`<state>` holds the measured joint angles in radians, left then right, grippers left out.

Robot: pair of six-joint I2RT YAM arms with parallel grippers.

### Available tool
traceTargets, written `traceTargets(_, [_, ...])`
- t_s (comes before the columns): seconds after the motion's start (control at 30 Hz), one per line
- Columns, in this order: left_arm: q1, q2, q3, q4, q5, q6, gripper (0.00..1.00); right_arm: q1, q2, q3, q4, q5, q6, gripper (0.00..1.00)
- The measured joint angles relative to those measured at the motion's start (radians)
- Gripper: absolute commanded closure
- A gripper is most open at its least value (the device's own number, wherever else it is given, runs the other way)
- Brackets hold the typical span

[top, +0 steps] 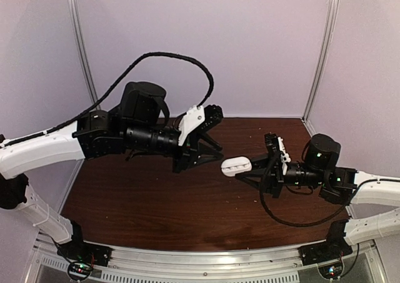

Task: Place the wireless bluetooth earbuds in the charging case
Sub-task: Close the charging case.

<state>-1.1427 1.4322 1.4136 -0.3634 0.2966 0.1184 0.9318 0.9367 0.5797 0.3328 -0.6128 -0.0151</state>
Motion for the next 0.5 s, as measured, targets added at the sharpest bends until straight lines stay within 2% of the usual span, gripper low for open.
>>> traceTargets(0.3, [-0.006, 0.057, 0.021, 0.003, -0.047, 0.011, 0.79, 0.000, 0.000, 0.000, 0.000, -0.020, 0.001, 1.00])
traceTargets(0.5, [-0.067, 0.086, 0.021, -0.003, -0.106, 0.076, 0.82, 0.012, 0.000, -0.001, -0.009, -0.043, 0.020, 1.00])
